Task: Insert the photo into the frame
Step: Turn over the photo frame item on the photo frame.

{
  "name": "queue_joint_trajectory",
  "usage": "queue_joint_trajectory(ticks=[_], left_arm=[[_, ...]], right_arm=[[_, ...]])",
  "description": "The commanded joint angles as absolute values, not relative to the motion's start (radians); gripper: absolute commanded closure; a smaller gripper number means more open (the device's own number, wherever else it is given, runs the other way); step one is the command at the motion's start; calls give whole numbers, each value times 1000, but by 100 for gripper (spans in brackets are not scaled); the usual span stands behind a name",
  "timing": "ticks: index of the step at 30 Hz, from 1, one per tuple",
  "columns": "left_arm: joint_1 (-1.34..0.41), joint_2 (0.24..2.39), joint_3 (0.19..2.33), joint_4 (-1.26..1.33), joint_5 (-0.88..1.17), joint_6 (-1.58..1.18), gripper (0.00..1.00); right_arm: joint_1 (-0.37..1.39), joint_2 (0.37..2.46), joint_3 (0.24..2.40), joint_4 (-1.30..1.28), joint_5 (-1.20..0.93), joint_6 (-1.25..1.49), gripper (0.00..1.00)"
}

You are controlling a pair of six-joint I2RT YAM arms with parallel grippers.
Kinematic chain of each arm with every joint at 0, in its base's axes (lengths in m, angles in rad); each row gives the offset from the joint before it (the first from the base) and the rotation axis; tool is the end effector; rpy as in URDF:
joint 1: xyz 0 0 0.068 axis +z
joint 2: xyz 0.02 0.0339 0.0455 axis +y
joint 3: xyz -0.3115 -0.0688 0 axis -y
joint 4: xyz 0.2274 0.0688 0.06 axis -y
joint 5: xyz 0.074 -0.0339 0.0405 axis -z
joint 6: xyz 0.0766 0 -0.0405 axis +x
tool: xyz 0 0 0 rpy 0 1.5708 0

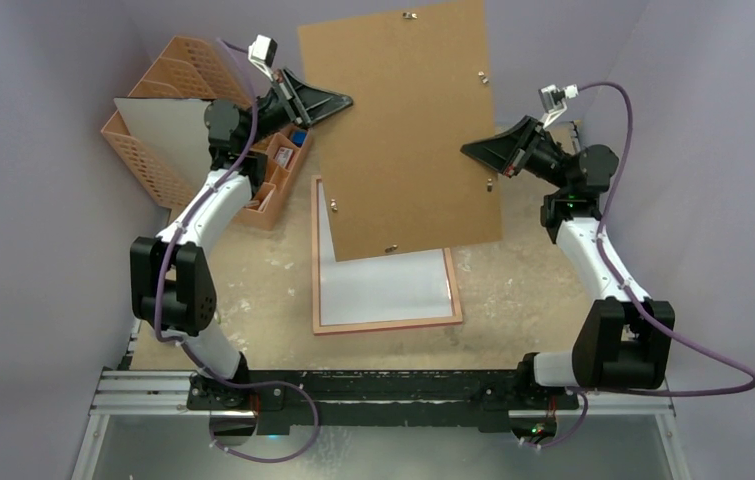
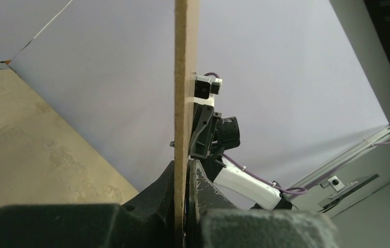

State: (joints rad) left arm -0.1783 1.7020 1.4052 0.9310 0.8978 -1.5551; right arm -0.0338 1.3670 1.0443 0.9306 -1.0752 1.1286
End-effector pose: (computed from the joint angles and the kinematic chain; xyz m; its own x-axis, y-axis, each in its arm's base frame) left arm 0.3770 -0.1288 0.4853 -0.7212 -0.5033 -0.4759 0.5945 -0.0972 -0.7982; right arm 0.2844 0.0578 0.4664 -0.3935 0.4434 -0.8054 -0.8179 0.2313 0.5269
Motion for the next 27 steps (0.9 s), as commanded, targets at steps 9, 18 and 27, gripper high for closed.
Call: queue_joint_trajectory(ticks=[9, 18, 27], left_arm=[[-201, 1571, 1352, 517, 727, -1215, 50], [-186, 1497, 1290, 95, 535, -882, 16], [-181, 1339, 1033, -92, 316, -767, 15]], right_arm=[[-32, 1297, 940, 954, -1035, 1229, 100], [-34, 1351, 778, 912, -1026, 1321, 100], [-29, 1415, 595, 1114, -948, 1375, 100]])
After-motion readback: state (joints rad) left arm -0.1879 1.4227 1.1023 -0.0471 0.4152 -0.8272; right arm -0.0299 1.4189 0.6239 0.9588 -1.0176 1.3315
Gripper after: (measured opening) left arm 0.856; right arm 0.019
